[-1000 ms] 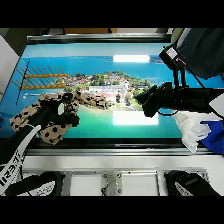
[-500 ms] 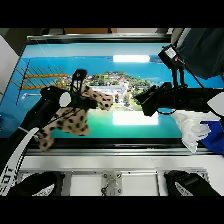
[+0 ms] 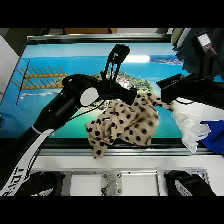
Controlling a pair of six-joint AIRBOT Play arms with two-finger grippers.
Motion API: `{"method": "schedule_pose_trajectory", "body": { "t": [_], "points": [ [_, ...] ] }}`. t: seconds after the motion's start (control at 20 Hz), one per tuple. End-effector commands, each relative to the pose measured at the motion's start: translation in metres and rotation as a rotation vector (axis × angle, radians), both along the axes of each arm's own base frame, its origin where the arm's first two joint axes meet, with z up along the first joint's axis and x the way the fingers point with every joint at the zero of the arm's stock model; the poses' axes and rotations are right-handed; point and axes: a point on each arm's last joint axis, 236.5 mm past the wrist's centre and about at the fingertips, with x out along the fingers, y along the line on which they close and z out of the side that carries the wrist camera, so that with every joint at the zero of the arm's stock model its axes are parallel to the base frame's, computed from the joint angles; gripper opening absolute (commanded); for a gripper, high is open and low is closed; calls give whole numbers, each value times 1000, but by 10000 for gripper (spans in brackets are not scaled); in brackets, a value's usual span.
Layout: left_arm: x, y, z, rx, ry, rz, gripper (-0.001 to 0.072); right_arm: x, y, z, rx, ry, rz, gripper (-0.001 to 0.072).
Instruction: Fold the clothes and pants, and hang the long-sleeved shirts on hangers.
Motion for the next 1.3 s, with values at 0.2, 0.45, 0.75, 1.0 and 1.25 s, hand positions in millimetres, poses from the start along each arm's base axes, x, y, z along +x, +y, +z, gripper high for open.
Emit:
{"method": "schedule_pose_trajectory", "body": {
  "t": [0.2,0.45,0.75,1.0,1.25],
  "points": [
    [13,119,-120,157,408,215,676,4,-24,7,-4,-22,-77,10],
    [-39,124,-212,46,732,200,676,1,-21,-3,8,27,-74,11],
    [-63,95,-242,43,786,127,288,-3,-19,-26,-6,117,-57,11],
    [-19,118,-186,-49,654,179,12,-7,-21,-33,-18,149,-55,10],
    [-2,164,-79,-170,406,254,12,-10,-26,-51,-15,215,-92,10]
  ]
}}
